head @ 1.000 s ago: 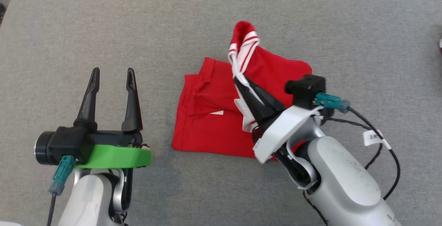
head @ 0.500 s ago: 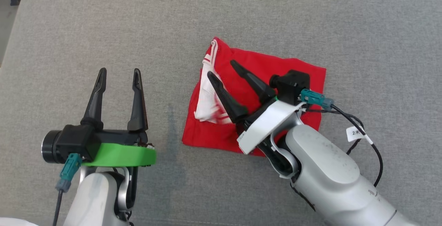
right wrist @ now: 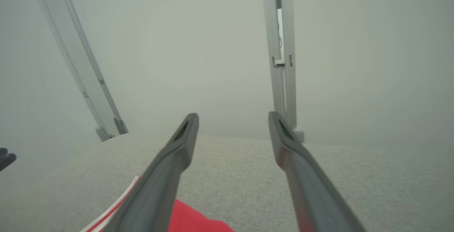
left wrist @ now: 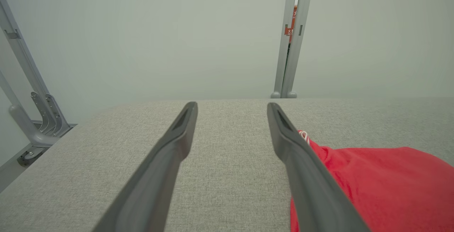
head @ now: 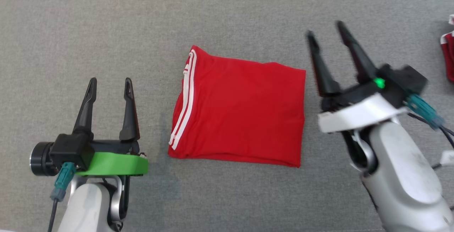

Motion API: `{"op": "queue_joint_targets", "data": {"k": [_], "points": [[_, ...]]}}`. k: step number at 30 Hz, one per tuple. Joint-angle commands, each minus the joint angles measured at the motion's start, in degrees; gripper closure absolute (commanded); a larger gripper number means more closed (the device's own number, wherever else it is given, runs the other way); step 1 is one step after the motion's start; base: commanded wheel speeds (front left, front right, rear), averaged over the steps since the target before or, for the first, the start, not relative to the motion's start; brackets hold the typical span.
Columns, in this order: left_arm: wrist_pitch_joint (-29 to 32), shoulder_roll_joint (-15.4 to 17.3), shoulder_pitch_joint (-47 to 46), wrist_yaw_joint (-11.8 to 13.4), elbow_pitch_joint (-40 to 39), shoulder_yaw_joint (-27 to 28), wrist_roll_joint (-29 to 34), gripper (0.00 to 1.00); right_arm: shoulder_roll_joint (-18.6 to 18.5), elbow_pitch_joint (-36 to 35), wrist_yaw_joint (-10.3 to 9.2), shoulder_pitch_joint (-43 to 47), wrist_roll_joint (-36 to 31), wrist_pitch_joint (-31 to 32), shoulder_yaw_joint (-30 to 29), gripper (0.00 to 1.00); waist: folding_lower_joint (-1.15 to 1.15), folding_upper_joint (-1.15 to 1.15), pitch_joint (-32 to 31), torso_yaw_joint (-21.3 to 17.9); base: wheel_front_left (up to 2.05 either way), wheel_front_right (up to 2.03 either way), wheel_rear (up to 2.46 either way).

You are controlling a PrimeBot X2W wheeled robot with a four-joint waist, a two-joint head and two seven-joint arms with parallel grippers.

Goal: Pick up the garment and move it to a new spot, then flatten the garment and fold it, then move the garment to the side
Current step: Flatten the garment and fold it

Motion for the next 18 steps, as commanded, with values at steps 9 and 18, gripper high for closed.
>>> {"op": "queue_joint_targets", "data": {"k": [9,18], "points": [[0.18,1.77,3.15,0.63,1.31,0.4,-0.26,0.0,0.01,-9.71,-0.02,16.49,-4.92,3.4,-14.94,0.0,0.0,0.0,-4.69,-3.1,0.0,0.0,0.0],[0.11,2.57,7.05,0.08,3.33,-0.42,-0.54,0.0,2.51,-15.01,-0.02,26.41,-6.43,7.16,-17.56,0.0,0.0,0.0,-9.79,-2.91,0.0,0.0,0.0]]}}
